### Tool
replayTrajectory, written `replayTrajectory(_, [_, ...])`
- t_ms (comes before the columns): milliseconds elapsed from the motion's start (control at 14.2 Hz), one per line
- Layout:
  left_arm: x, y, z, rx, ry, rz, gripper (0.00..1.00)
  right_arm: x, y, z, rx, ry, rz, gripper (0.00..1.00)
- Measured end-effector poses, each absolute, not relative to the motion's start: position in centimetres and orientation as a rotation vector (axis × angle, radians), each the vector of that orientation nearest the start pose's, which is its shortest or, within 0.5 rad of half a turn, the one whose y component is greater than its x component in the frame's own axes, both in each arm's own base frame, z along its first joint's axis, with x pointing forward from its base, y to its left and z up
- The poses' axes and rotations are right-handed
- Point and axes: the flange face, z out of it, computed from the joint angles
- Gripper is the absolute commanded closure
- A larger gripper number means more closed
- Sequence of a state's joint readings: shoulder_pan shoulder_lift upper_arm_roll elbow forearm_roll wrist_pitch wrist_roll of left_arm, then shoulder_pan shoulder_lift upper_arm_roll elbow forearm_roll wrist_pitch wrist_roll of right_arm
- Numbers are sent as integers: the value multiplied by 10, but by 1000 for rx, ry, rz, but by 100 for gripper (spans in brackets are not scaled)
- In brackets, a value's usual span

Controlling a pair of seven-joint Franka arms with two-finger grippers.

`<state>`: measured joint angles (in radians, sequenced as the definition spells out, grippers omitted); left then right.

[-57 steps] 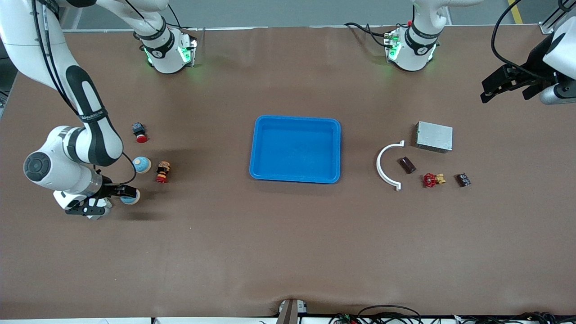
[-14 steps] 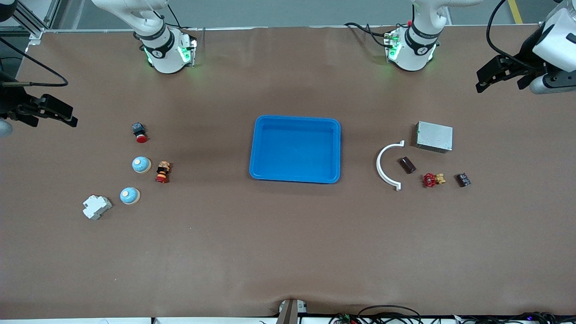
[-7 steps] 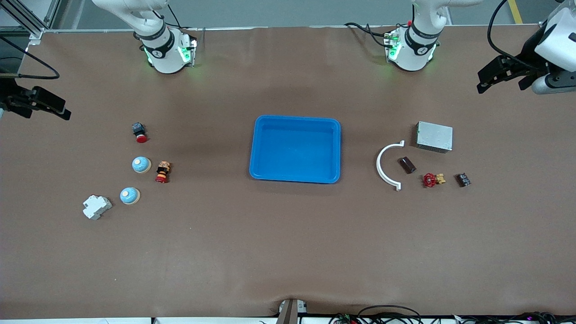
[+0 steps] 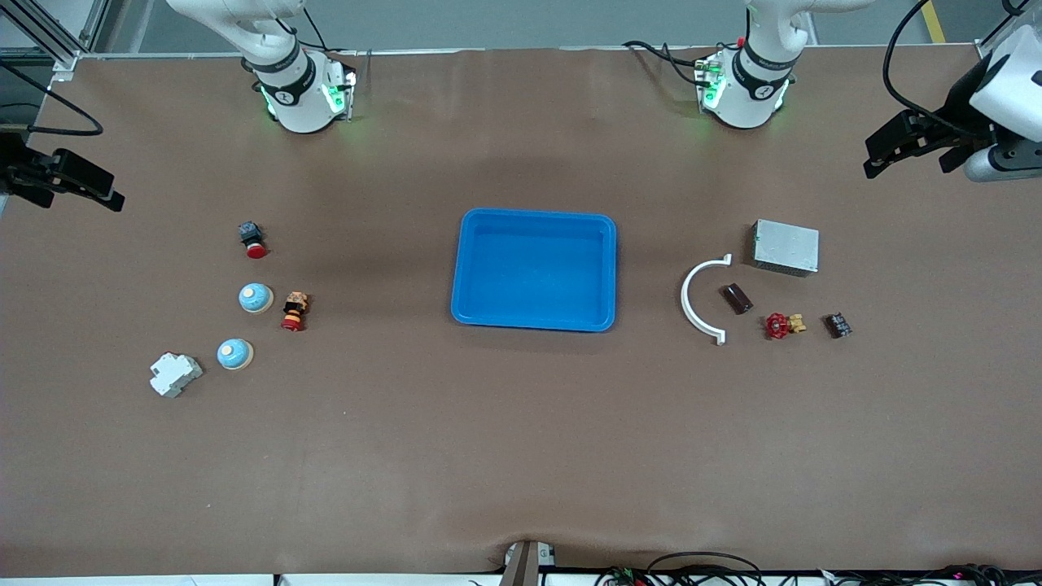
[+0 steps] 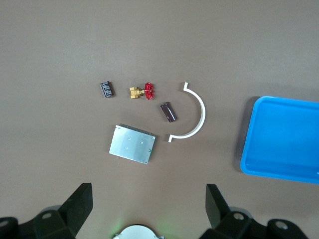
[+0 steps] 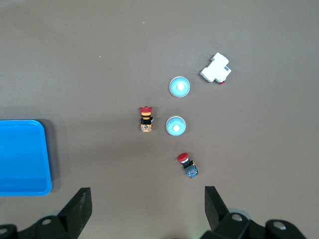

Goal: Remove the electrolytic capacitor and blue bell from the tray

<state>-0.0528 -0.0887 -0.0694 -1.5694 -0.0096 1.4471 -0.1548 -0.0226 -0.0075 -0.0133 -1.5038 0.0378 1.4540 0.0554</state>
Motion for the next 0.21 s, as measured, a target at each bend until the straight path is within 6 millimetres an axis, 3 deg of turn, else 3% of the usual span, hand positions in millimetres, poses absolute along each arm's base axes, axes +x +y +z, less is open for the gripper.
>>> replayTrajectory(211, [509, -65, 662, -3140, 5, 54, 0, 540, -15, 650, -3101, 136, 66, 0])
